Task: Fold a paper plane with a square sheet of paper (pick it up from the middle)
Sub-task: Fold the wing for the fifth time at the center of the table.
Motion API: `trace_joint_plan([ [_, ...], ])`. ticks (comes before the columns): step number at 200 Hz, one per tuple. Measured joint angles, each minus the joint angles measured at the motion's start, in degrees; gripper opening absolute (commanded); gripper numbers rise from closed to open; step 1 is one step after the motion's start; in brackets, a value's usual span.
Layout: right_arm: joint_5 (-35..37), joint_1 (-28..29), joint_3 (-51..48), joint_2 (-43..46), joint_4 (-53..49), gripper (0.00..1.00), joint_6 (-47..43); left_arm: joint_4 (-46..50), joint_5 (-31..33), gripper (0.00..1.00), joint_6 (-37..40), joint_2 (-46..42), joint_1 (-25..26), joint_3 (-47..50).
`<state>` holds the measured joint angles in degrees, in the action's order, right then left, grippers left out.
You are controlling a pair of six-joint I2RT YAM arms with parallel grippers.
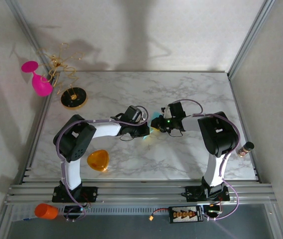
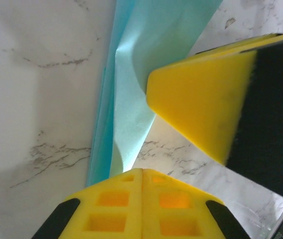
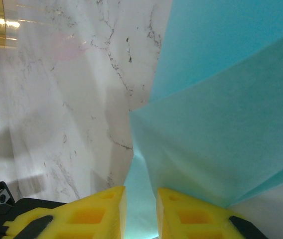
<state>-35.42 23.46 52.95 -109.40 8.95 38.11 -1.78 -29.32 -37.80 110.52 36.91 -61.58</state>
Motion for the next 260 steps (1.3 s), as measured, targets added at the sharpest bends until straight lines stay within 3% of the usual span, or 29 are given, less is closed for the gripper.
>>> trace_joint_plan([
  [148, 3.43, 1.09, 0.72, 1.84, -1.55, 0.25, -0.02, 0.98, 3.06, 0.0, 0.02, 0.96, -0.04, 0.22],
  [260, 7.41, 4.48, -1.95, 5.38, -1.75, 0.0, 3.96, 0.98, 3.06, 0.0, 0.0, 0.96, -0.04, 0.22],
])
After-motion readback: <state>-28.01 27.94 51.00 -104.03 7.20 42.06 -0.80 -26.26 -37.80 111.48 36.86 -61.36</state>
